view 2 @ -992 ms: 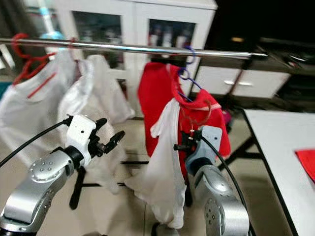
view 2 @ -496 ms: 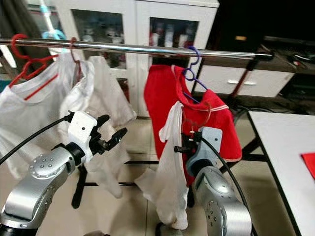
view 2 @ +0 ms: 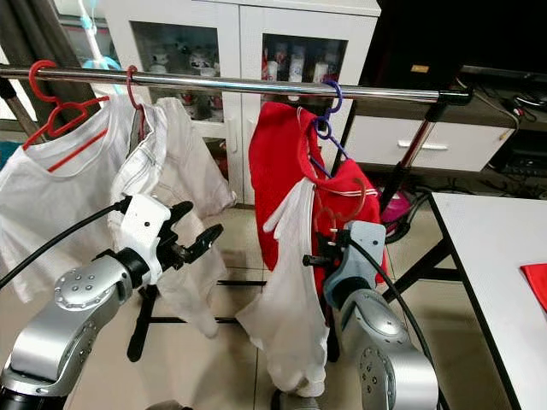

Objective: Hang hanger

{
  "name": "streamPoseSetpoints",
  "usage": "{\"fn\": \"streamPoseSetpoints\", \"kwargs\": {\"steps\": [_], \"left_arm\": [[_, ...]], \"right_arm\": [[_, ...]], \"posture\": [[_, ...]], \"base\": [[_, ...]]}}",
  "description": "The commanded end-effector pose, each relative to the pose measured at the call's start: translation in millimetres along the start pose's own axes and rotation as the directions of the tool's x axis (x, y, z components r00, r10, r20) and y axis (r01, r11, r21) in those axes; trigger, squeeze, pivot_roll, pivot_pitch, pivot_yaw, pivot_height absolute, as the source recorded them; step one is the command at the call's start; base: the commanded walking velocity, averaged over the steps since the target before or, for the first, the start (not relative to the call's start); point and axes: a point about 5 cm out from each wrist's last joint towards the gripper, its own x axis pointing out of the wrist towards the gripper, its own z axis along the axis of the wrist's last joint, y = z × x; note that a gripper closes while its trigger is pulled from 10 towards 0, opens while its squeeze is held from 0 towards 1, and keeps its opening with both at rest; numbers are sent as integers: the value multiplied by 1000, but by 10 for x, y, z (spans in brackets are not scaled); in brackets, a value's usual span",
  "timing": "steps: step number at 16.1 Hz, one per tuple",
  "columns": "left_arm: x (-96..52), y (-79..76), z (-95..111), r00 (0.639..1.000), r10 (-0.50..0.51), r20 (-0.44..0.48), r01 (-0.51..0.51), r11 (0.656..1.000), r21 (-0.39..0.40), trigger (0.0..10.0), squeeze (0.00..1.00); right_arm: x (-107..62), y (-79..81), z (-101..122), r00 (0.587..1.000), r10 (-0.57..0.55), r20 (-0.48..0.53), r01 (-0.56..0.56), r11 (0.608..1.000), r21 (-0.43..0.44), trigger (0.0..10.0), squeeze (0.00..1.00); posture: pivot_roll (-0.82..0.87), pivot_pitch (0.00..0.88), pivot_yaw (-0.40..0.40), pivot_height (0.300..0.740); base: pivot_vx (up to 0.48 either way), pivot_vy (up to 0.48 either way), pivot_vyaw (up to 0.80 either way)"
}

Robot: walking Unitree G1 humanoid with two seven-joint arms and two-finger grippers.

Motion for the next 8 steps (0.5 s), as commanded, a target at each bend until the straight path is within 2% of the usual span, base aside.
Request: {"fn": "streamPoseSetpoints", "kwargs": {"steps": [1, 8], "left_arm": [[32, -16, 16, 1000, -17, -2, 17, 1000, 11, 10000, 0], [24, -6, 16, 1000, -23, -1, 23, 1000, 11, 10000, 0]], "right_arm": [[-9, -3, 53, 1000, -2, 22, 2, 1000, -10, 10000, 0], [0, 2, 64, 1000, 8, 25, -7, 999, -37, 10000, 0]], "posture": [[3, 29, -11, 740], [-1, 22, -12, 740]], "base": [[0, 0, 0], [0, 0, 0]]}}
